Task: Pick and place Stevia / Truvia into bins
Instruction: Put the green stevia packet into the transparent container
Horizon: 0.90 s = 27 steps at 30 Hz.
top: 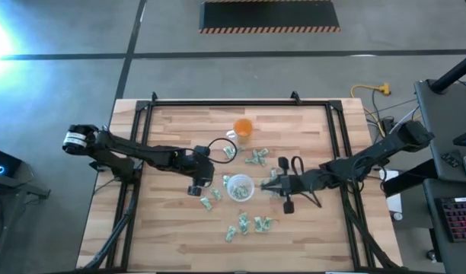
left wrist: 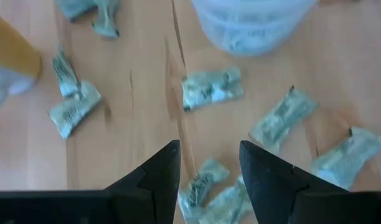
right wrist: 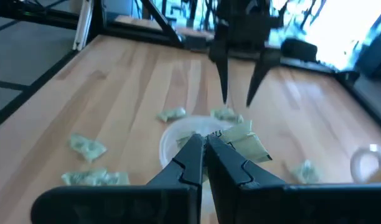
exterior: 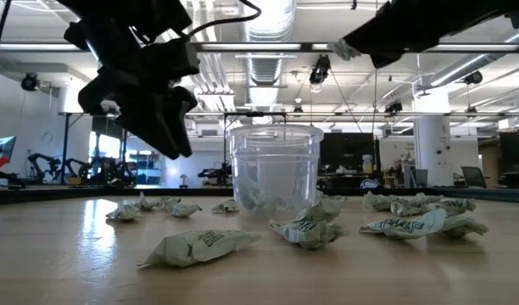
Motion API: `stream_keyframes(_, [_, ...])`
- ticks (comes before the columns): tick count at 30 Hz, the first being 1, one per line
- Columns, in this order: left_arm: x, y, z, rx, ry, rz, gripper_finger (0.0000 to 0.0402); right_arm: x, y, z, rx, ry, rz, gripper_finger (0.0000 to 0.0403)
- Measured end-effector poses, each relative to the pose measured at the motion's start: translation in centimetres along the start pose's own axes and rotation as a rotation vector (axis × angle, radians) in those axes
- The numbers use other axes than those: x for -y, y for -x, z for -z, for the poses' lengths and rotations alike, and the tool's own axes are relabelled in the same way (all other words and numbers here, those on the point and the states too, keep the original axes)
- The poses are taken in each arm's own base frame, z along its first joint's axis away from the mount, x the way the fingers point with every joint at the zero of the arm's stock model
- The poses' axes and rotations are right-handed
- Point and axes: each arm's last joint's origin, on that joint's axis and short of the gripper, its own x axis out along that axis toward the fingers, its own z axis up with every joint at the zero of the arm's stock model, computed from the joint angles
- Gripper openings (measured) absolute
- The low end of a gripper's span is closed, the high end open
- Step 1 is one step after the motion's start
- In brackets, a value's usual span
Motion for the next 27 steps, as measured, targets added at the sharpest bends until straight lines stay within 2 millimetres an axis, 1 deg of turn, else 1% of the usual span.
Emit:
stream_keyframes(8, [0.2,0.1,1.3,-0.137,0.066,0.016,0.0148,-0.7,-2.7,1.3,0.025,0.042,0.008,0.0008])
stream_keyframes(13, [0.2,0.1,1.4,-0.143,0.086,0.003,0.0148,-0.6,-5.0,1.9,0.001,0.040,0.030,0.0008])
stream_keyframes(17, [0.1,0.0,1.5,-0.145,0.084,-0.016,0.0148,-0.7,-6.5,1.8,-0.020,0.049,0.038,0.0008])
stream_keyframes(22, [0.3,-0.6,2.2,-0.119,0.079,-0.035,0.0148,-0.9,-7.3,1.3,-0.035,0.090,0.037,0.0008])
stream_keyframes(27, [0.4,-1.4,3.4,-0.096,0.054,-0.061,0.0148,-0.4,-7.5,1.4,-0.067,0.068,0.053,0.0009])
